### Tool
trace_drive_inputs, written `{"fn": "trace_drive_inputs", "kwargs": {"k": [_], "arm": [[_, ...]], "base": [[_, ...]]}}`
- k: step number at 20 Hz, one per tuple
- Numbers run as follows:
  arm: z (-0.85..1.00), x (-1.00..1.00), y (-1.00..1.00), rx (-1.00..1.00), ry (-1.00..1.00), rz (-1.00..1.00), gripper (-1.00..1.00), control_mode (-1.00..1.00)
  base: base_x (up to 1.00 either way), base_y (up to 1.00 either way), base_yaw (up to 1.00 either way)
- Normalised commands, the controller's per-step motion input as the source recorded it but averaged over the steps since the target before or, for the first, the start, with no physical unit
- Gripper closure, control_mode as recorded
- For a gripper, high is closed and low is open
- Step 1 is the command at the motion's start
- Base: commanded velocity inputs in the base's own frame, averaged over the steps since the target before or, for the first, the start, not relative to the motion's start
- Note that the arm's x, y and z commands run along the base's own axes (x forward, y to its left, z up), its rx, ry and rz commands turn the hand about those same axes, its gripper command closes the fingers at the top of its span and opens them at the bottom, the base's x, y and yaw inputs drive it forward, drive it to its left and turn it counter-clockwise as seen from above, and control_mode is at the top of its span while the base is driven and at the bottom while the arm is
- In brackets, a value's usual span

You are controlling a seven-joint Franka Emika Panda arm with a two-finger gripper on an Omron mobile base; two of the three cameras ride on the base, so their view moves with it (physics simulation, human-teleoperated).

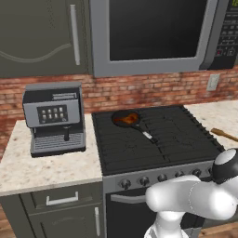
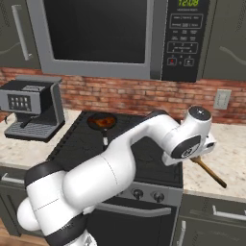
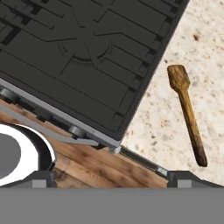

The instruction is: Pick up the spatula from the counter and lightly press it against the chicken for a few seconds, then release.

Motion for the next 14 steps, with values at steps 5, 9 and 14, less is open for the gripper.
{"fn": "trace_drive_inputs", "kwargs": {"k": [5,9,14], "arm": [[-0.05,0.0,-0.15,0.05,0.0,0.02,-1.0,-1.0],[-0.07,0.0,-0.17,0.07,0.0,0.03,-1.0,-1.0],[-0.15,0.0,-0.15,0.05,0.0,0.01,-1.0,-1.0]], "base": [[0.0,0.0,0.0],[0.0,0.0,0.0],[0.0,0.0,0.0]]}}
